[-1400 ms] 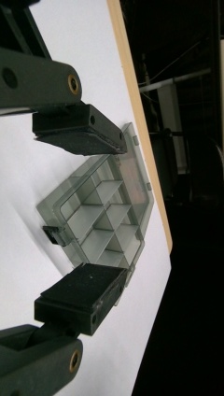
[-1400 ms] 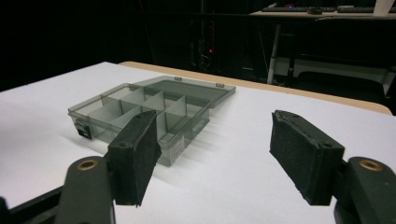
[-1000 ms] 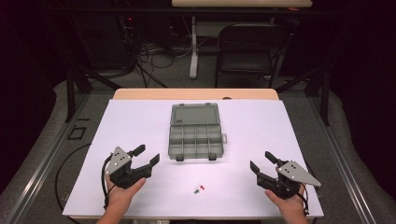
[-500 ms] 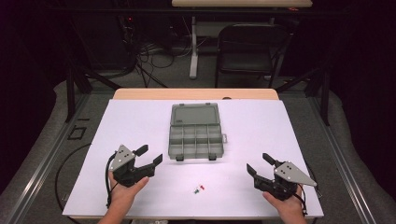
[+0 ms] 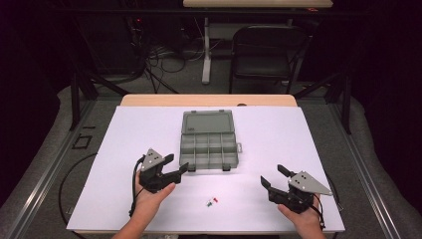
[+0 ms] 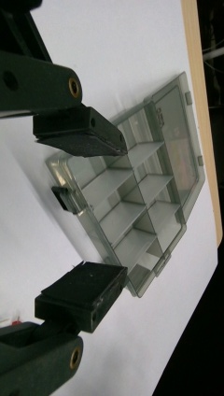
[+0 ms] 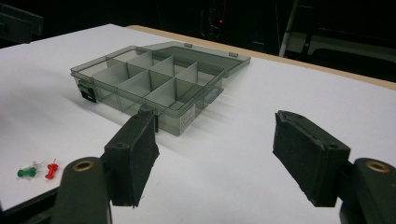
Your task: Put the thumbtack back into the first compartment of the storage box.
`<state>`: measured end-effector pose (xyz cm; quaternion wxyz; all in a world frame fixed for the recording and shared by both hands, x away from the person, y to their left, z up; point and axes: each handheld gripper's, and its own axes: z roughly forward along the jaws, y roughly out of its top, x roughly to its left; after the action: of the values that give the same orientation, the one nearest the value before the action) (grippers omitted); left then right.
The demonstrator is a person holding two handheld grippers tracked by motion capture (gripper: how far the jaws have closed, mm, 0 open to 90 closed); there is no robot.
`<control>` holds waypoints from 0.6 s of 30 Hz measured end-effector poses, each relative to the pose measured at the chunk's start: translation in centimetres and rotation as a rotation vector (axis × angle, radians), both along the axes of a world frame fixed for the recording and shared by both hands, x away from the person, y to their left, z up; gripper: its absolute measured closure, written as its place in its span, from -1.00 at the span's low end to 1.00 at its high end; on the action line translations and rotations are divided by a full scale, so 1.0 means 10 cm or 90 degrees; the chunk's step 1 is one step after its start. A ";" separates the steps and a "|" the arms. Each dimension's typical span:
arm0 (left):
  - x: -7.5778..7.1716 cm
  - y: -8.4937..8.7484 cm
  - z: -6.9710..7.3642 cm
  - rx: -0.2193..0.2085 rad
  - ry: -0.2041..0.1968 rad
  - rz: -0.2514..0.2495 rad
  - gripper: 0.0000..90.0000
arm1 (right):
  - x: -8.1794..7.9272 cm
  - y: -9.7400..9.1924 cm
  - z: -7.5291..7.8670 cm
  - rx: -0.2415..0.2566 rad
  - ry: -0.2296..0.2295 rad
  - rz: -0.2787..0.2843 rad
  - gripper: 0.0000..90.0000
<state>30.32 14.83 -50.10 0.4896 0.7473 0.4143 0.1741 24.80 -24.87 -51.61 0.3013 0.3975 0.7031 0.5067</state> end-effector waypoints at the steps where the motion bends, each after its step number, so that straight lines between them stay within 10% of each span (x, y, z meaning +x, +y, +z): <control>1: 0.00 0.00 0.00 0.000 0.000 0.000 -0.18 | 0.00 0.00 0.00 -0.001 0.003 0.000 -0.34; 18: -0.20 -0.38 -0.24 0.075 0.063 -0.126 0.20 | 0.01 -0.01 -0.02 -0.007 0.016 0.005 -0.34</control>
<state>28.31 11.07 -52.49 0.4386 0.8196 0.3514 0.1116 24.88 -25.02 -51.81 0.2928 0.3990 0.7114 0.4991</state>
